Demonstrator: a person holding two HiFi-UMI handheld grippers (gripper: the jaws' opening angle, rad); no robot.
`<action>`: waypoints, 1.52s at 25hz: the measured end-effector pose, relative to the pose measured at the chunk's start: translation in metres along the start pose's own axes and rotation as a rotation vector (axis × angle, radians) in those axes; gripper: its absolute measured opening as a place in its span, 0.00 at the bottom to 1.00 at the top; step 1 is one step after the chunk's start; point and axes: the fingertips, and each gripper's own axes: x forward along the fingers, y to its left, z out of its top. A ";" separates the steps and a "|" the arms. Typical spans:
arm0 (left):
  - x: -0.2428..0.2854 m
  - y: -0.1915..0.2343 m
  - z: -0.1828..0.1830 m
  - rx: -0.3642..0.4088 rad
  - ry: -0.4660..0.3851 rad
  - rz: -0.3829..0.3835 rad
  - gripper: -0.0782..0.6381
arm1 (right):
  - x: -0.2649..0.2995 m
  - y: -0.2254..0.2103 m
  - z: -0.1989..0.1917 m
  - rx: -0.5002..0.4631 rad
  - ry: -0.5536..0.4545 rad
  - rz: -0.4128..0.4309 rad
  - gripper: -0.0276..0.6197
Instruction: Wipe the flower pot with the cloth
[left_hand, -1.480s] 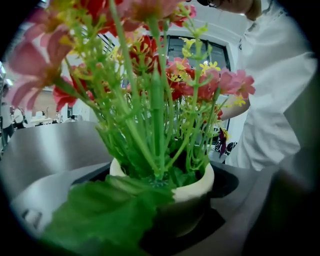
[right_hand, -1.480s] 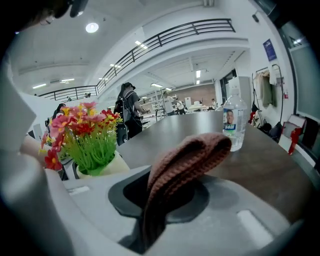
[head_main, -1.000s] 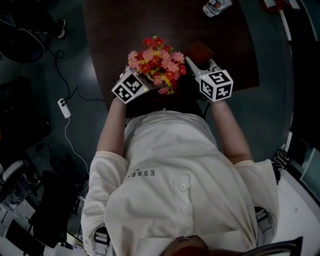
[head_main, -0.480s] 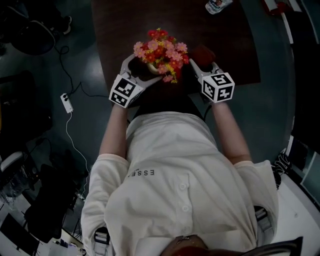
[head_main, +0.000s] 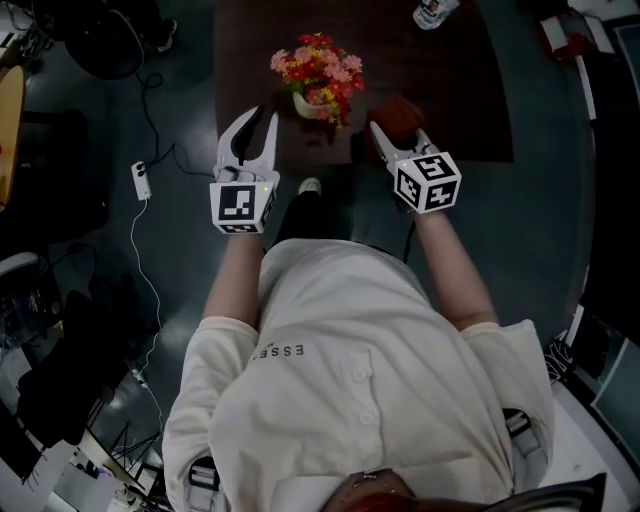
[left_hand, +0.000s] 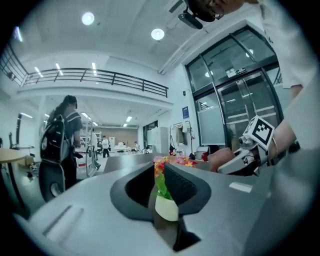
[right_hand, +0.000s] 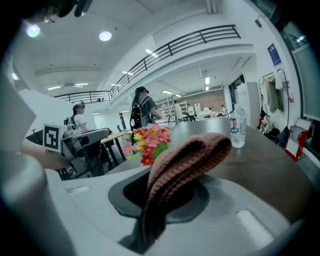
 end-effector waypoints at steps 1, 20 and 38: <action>-0.009 -0.006 0.007 0.008 -0.008 0.018 0.20 | -0.010 0.007 0.000 -0.013 -0.013 0.010 0.12; -0.151 -0.136 0.012 -0.037 -0.024 0.066 0.12 | -0.157 0.080 -0.058 -0.221 -0.091 -0.017 0.12; -0.179 -0.153 0.008 -0.031 -0.004 0.062 0.12 | -0.181 0.104 -0.078 -0.243 -0.107 -0.013 0.11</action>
